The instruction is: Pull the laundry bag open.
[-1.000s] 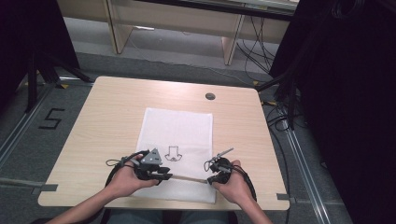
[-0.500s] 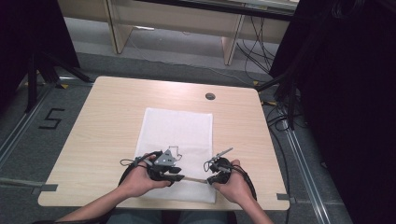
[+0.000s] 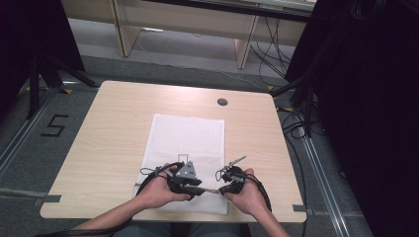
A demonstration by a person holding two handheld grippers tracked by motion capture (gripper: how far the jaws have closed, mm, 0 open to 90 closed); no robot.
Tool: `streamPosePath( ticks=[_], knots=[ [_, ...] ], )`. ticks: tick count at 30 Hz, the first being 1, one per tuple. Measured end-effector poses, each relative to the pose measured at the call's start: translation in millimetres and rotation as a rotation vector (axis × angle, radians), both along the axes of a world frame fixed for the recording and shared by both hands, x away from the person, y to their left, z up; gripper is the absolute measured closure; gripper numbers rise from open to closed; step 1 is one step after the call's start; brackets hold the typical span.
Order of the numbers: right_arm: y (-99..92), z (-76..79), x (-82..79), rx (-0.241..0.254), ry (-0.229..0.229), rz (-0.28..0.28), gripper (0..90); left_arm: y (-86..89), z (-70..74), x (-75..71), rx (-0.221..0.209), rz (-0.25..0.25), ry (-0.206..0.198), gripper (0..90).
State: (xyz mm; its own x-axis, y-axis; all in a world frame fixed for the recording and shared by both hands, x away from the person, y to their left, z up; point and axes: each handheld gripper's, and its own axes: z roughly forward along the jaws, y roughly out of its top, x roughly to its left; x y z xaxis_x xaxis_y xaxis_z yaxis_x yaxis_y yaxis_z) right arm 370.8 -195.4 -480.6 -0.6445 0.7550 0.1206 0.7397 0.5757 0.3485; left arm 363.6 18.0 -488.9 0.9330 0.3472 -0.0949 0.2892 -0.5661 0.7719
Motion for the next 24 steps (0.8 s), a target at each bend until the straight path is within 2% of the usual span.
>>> streamPosePath(
  ticks=[2,7,10,13,14,17,18,19,20,24],
  knots=[
    [-0.1,0.0,0.1,0.002,0.002,-0.001,90.0,-5.3,-2.3,-1.1,-0.008,0.011,0.020,63.5],
    [-0.3,-0.1,0.1,0.007,-0.007,0.008,90.0,-11.0,-4.5,-0.9,0.005,-0.013,0.011,65.0],
    [0.2,0.6,-0.6,0.010,0.012,-0.017,90.0,-19.4,-5.1,-1.9,0.003,-0.020,-0.007,66.0],
    [-0.3,0.4,-0.3,0.010,0.010,-0.016,90.0,-23.3,-5.4,-2.1,0.002,-0.025,-0.008,66.8],
    [-0.2,0.4,-0.3,0.010,0.010,-0.017,90.0,-26.7,-6.1,-1.7,0.013,-0.036,-0.020,67.4],
    [-0.2,0.4,-0.9,0.008,0.017,-0.031,90.0,-31.5,-8.6,-0.4,0.016,-0.048,-0.019,68.4],
    [-1.0,0.0,-0.3,0.013,0.011,-0.017,90.0,-31.9,-9.2,1.1,0.026,-0.060,-0.029,68.7],
    [-1.3,-0.4,0.2,0.016,0.009,-0.013,90.0,-31.9,-9.2,1.1,0.026,-0.060,-0.029,69.3],
    [-1.5,-0.5,0.3,0.017,0.009,-0.014,90.0,-33.1,-12.2,1.9,0.018,-0.058,-0.012,69.6],
    [-1.3,-0.4,0.4,0.014,0.009,-0.013,90.0,-33.5,-14.9,3.5,0.025,-0.062,-0.012,69.9]
  ],
)
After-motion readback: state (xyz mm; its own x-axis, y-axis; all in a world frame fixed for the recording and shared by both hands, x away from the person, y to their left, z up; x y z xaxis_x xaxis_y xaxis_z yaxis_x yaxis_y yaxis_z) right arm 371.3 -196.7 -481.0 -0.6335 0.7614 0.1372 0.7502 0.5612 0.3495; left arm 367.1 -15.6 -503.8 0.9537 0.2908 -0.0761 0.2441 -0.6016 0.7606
